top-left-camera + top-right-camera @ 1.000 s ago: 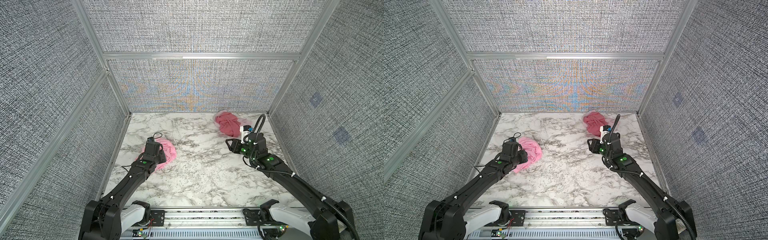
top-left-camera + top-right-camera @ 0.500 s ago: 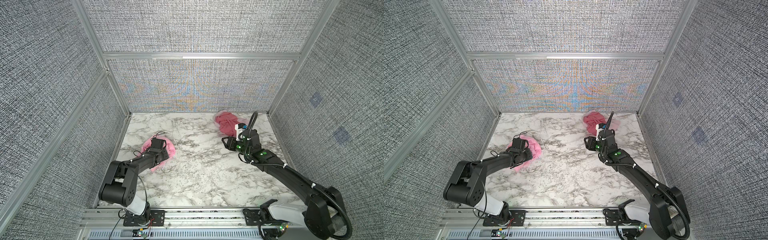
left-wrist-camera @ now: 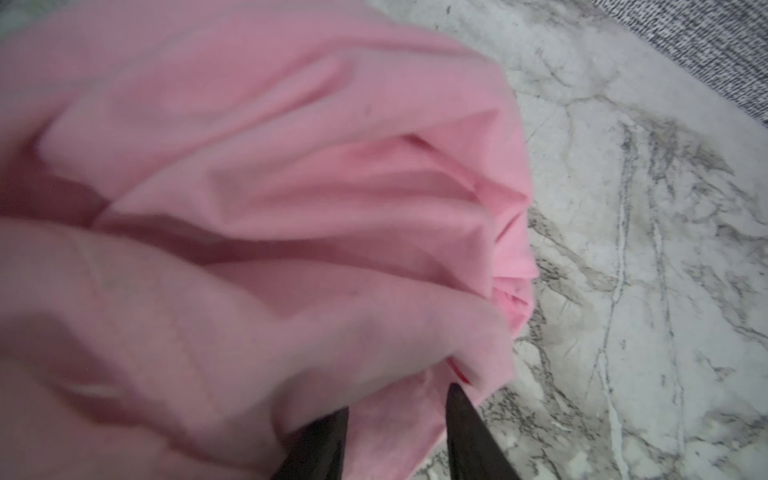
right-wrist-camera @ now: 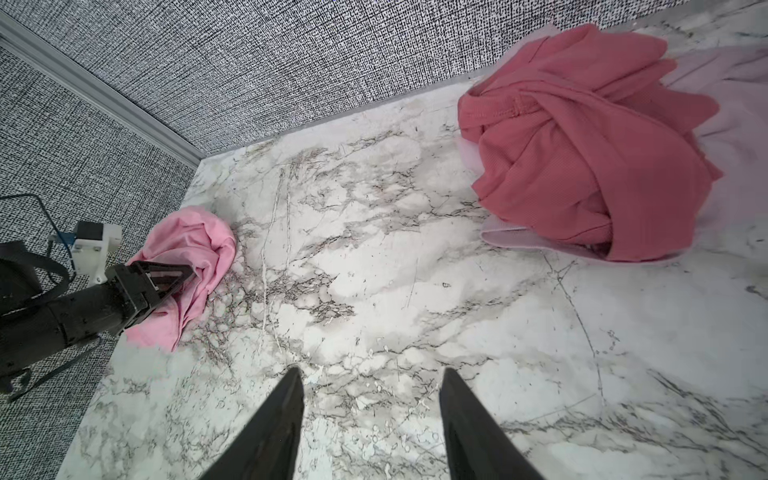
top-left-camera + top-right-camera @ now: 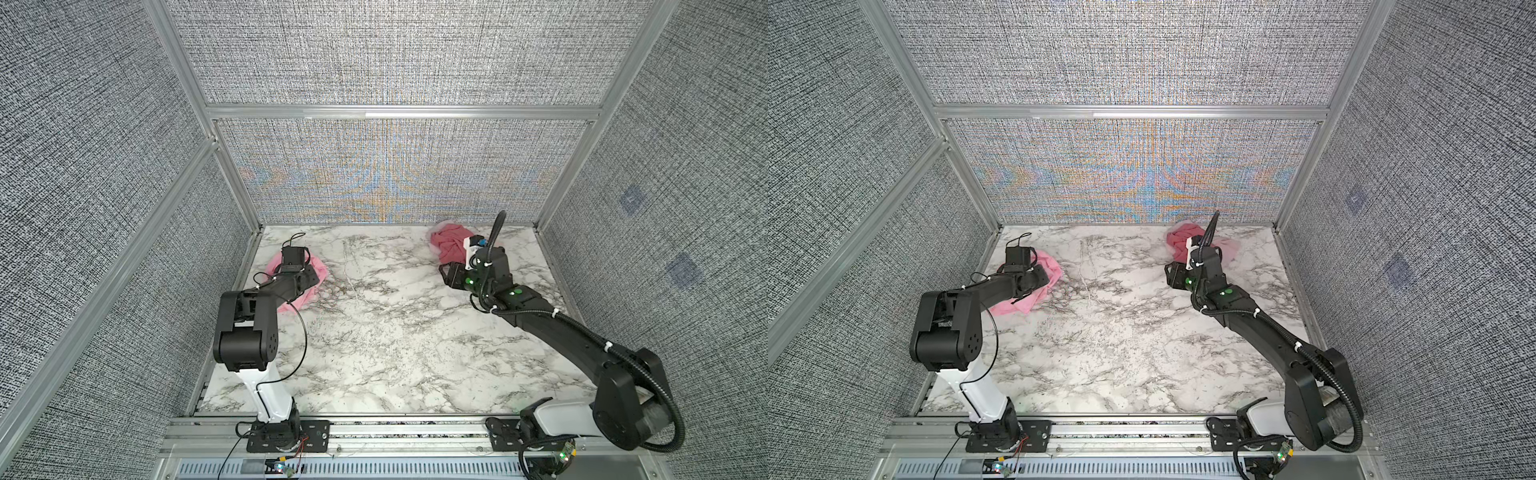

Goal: Pick out a specific cloth from the pile

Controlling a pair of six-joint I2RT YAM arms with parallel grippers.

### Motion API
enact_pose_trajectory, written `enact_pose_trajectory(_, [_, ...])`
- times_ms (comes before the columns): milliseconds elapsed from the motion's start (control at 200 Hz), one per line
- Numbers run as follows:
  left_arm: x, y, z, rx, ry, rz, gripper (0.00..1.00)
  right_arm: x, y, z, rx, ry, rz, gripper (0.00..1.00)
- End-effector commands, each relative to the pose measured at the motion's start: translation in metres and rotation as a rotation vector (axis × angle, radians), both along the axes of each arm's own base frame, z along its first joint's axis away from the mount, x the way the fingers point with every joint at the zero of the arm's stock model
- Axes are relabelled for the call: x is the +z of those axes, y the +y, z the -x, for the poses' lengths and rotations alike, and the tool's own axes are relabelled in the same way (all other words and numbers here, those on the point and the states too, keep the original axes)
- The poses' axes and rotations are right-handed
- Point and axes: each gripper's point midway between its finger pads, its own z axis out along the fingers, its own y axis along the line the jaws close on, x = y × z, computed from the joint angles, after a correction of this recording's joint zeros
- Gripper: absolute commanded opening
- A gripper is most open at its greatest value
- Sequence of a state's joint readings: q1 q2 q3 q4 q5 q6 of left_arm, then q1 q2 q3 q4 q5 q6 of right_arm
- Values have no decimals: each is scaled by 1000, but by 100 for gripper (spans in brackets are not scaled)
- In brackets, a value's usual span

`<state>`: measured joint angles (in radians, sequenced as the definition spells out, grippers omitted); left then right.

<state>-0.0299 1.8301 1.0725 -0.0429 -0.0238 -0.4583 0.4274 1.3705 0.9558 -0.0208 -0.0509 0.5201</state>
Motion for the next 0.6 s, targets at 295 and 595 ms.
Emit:
enact_pose_trajectory(295, [88, -71, 48, -247, -247, 23, 43, 25, -72, 6, -197, -89, 251, 57])
enact_pose_trajectory(595, [137, -56, 60, -220, -396, -101, 59, -20, -168, 17, -469, -75, 386, 59])
